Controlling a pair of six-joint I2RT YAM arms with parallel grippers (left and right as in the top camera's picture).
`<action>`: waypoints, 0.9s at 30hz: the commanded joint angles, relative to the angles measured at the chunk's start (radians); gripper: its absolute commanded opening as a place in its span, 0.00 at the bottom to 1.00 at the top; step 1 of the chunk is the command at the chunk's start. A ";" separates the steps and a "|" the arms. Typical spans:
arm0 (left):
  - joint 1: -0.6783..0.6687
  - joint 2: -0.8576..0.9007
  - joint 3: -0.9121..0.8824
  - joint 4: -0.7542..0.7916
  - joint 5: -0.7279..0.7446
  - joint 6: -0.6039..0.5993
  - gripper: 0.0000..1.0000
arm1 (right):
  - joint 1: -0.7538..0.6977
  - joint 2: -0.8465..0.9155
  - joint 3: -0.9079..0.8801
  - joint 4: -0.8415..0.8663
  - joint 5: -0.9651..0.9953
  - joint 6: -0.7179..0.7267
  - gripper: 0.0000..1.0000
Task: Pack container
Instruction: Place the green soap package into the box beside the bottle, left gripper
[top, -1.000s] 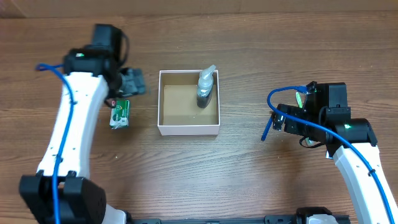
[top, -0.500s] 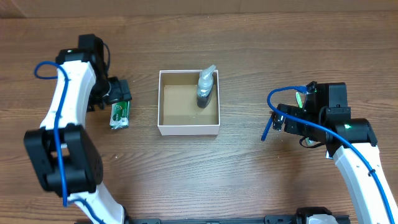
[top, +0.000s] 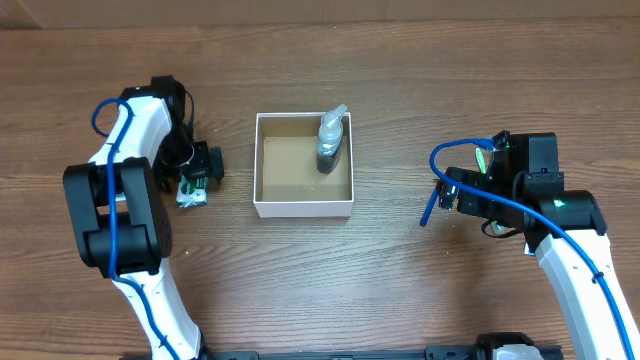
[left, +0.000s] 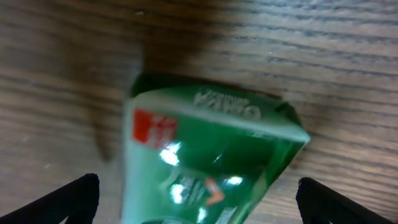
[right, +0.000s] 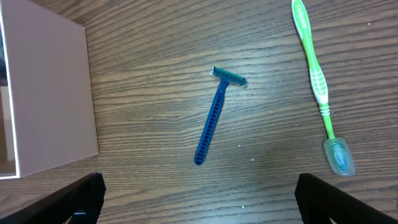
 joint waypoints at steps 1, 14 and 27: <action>-0.007 0.029 -0.003 0.008 0.059 0.058 0.93 | 0.005 -0.002 0.025 0.005 -0.002 0.001 1.00; -0.007 0.029 -0.003 -0.030 0.054 0.053 0.06 | 0.005 -0.002 0.025 0.005 -0.002 0.001 1.00; -0.145 -0.235 0.253 -0.115 0.059 0.007 0.04 | 0.005 -0.002 0.025 0.005 -0.002 0.001 1.00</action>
